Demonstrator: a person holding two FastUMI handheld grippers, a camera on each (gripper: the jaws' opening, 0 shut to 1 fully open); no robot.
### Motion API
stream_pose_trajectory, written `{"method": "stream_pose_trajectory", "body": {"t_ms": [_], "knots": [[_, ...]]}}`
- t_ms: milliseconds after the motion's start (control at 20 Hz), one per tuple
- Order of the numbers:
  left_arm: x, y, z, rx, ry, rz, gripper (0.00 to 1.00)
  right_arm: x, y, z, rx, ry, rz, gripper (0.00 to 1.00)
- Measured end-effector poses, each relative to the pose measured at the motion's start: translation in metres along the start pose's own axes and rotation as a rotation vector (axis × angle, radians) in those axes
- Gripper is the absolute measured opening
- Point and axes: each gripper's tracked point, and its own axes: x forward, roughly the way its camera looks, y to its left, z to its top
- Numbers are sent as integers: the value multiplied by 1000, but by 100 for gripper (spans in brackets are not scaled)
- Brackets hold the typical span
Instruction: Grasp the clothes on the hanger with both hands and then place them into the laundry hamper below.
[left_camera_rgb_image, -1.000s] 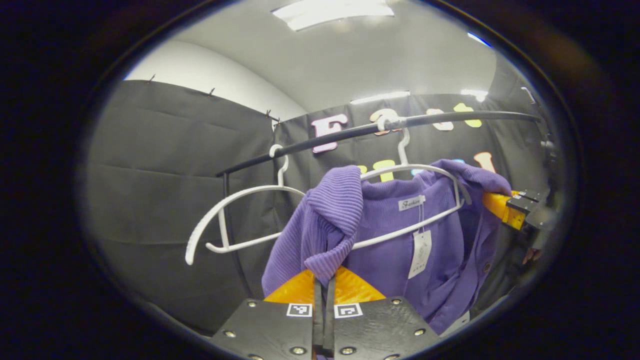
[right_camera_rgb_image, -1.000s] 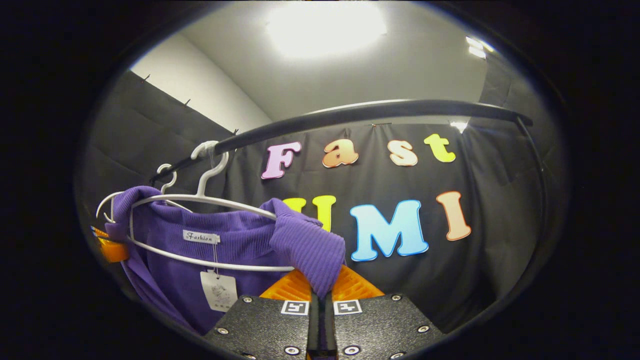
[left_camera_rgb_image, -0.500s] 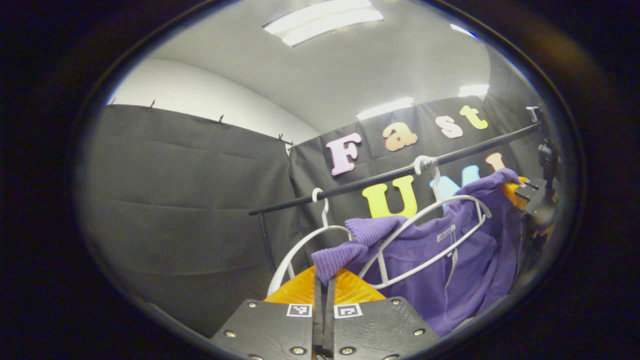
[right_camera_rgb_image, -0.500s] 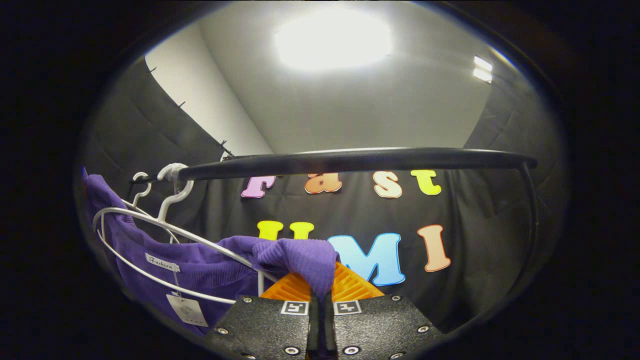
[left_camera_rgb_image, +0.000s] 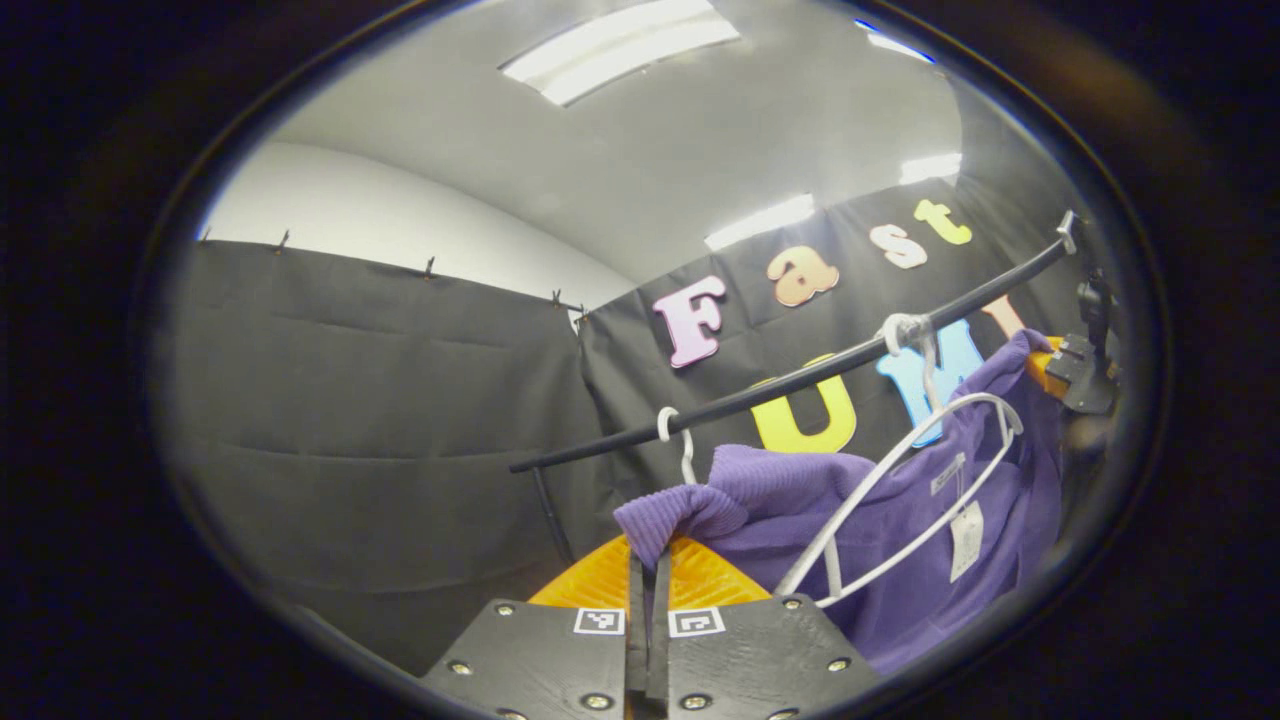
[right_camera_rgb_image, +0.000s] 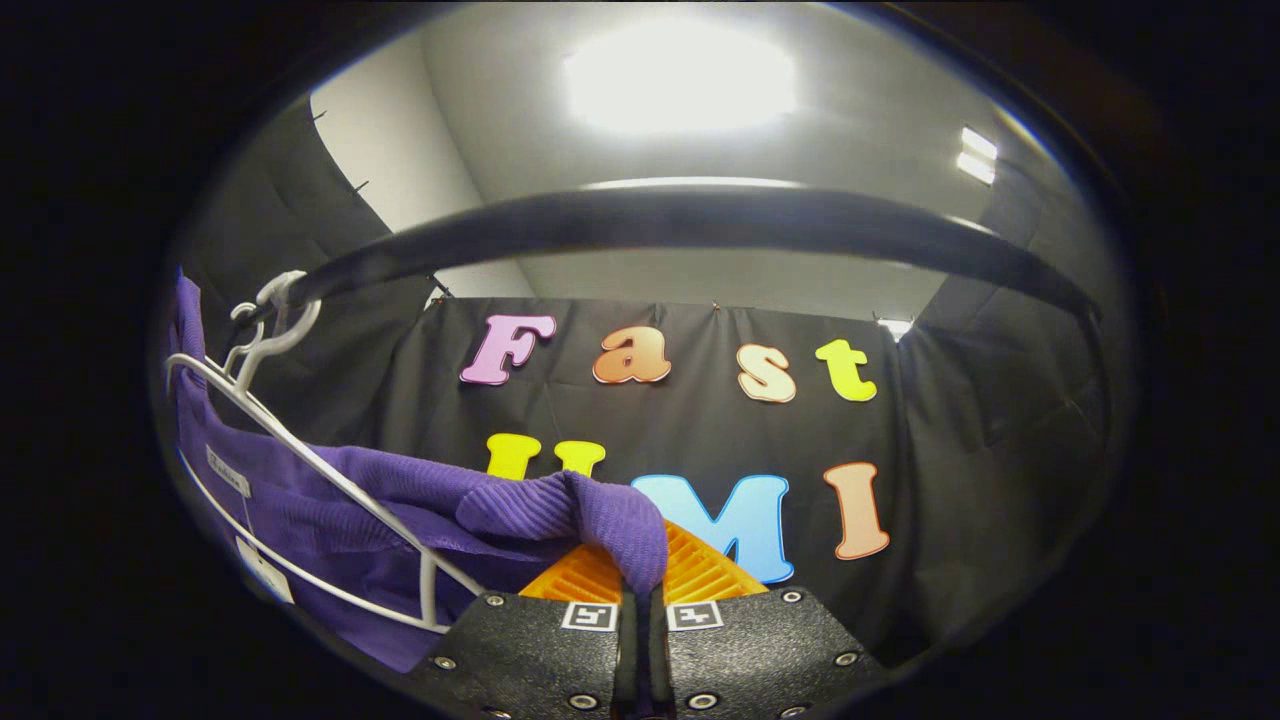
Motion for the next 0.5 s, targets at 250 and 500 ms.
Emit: {"method": "stream_pose_trajectory", "body": {"t_ms": [250, 500], "knots": [[22, 8, -14, -14, -17, 11, 5, 14, 1, -51, 81, 133, -27, 4], [28, -17, -64, -32, 77, -49, 1, 14, 6, -98, 119, 246, -41, 2]]}}
